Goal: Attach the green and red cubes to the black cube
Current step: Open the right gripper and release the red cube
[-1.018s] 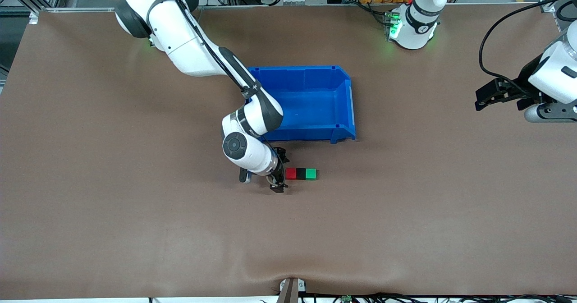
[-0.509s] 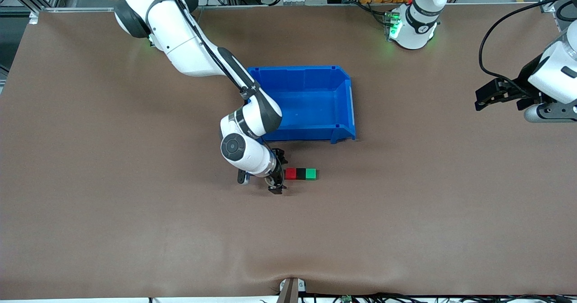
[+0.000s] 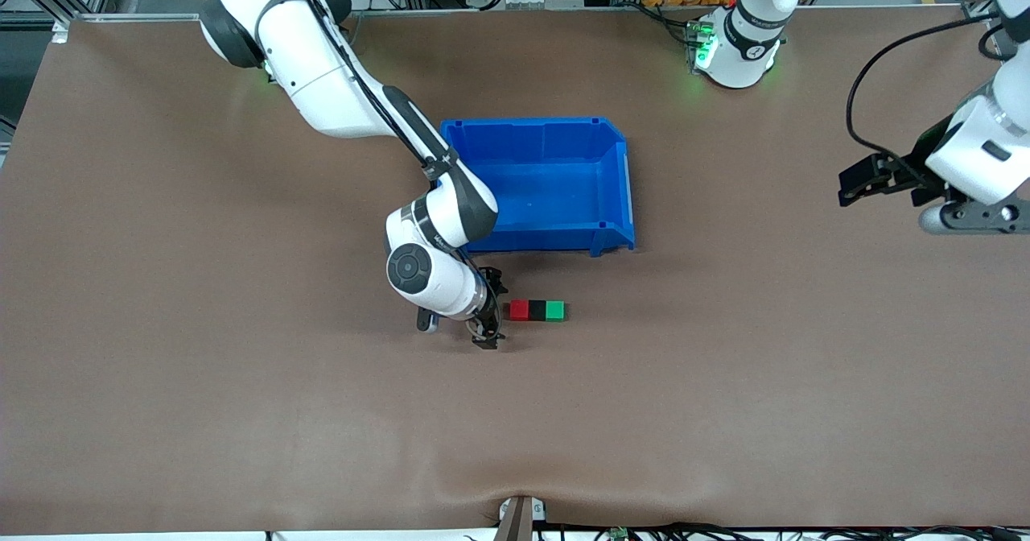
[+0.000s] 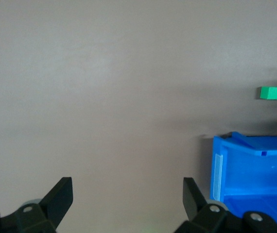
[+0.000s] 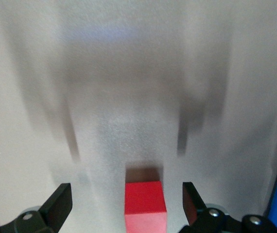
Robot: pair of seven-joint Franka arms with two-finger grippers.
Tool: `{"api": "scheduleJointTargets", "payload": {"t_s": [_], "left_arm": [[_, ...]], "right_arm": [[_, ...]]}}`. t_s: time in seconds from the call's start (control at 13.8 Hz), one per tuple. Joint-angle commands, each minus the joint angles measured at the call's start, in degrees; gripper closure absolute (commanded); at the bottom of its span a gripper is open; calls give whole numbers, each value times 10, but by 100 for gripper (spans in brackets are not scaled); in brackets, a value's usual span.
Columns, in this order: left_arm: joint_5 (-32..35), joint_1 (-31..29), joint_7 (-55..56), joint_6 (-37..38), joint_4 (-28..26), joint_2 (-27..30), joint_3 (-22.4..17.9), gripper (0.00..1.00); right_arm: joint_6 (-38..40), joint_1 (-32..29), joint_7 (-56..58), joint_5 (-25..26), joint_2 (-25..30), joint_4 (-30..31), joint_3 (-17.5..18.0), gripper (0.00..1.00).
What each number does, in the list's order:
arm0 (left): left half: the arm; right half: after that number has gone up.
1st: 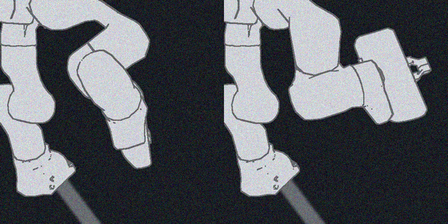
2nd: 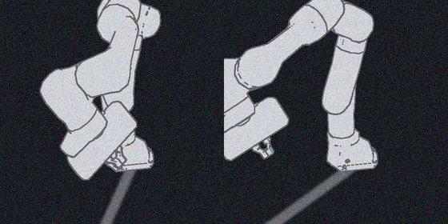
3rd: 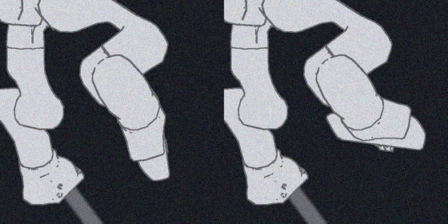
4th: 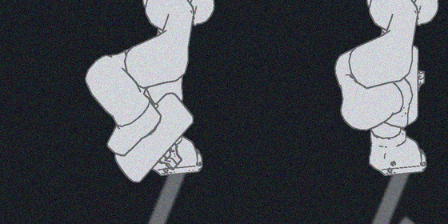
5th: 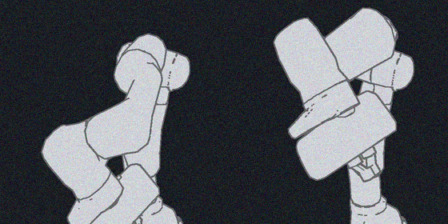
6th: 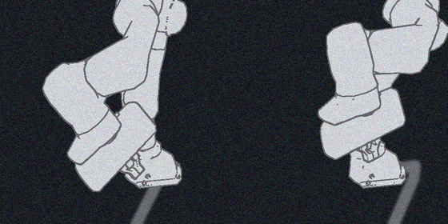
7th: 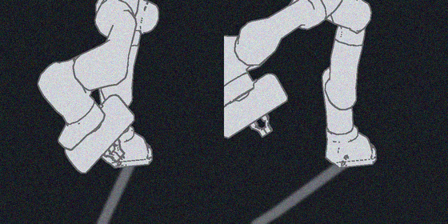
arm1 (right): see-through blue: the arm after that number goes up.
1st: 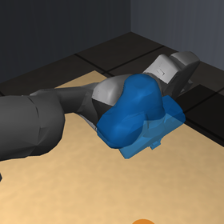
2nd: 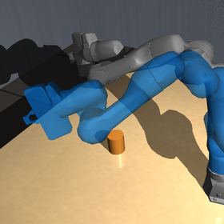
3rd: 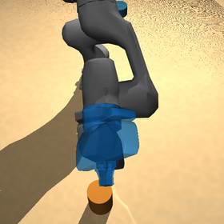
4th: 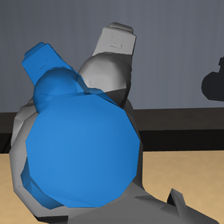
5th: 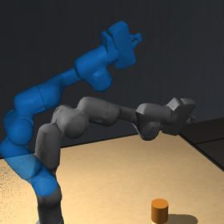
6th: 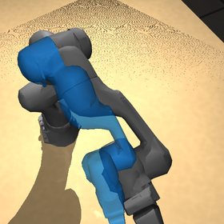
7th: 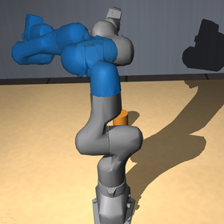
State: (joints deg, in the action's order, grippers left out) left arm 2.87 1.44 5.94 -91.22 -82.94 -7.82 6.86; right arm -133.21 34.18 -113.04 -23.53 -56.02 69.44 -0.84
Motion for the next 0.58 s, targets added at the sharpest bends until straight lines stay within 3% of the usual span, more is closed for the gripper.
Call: {"api": "scheduleJointTargets", "payload": {"t_s": [0.0,0.51], "left_arm": [[2,10,-14,-17,3,-4,6,0],[4,8,-10,-16,4,-6,6,0]], "right_arm": [[13,-10,8,9,6,-4,5,0],[35,-26,18,13,6,-16,4,0]]}}
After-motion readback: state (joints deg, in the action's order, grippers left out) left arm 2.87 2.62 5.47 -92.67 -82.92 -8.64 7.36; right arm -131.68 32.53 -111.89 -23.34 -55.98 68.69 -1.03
